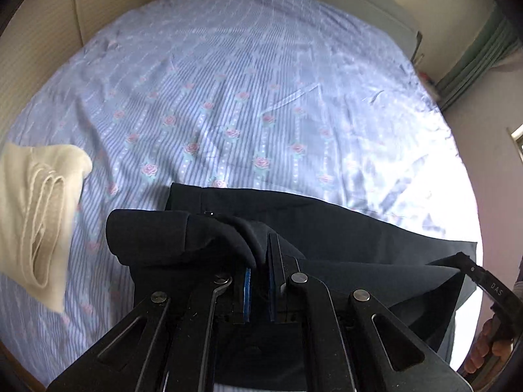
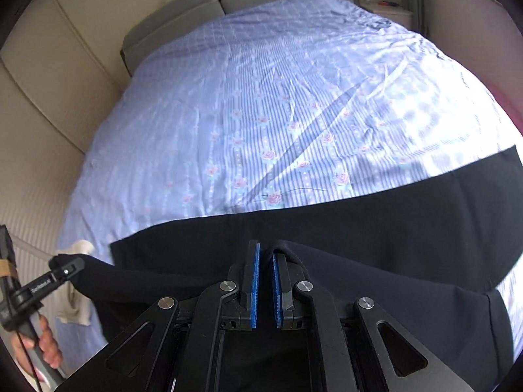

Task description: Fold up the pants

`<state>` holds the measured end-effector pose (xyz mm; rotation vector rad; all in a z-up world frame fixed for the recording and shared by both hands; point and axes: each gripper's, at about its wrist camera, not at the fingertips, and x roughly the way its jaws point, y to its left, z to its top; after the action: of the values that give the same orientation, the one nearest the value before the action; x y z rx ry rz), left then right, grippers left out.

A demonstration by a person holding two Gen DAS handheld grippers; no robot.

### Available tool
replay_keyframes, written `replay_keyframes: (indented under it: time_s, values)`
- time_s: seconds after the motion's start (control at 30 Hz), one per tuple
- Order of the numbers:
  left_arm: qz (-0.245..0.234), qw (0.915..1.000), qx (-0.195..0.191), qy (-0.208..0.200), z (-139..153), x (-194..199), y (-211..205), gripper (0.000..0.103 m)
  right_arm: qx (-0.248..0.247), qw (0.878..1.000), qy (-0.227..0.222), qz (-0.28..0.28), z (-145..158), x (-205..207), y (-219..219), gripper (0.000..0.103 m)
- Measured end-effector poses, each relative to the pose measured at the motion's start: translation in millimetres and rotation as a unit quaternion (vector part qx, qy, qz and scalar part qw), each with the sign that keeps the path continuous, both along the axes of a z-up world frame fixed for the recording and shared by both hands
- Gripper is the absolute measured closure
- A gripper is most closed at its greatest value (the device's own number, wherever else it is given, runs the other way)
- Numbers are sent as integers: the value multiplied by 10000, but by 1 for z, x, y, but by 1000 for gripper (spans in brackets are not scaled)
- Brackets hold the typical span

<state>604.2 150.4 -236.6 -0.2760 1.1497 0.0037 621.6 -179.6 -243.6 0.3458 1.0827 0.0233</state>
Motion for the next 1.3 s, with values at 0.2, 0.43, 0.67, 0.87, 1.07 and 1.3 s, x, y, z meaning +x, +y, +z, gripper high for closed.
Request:
replay_keyframes:
  time_s: [0.2, 0.43, 0.67, 0.87, 1.07, 1.3]
  values:
    - [-1, 9976, 248, 653, -59, 38, -1, 89, 59, 9980, 617, 83, -61, 51, 0, 94]
    - [199, 9940, 1077, 83, -25, 38, -11, 29, 381, 9967, 677, 225, -45, 50, 10, 55]
    - [-884, 9879, 980, -820, 51, -27, -51, 26, 166, 9989, -265, 342, 41, -34, 6, 46]
    - [-2087, 9721, 420, -986, 71, -100, -119, 26, -143, 9993, -222, -261, 68, -138, -35, 46]
    - [-3171, 9451, -71, -792, 66, -159, -204, 26, -226, 9873, 91, -1569, 64, -258, -94, 46]
    - [-3613, 9319, -217, -237, 39, -205, -290, 27, 43, 9581, 440, -2830, 34, -368, -158, 46]
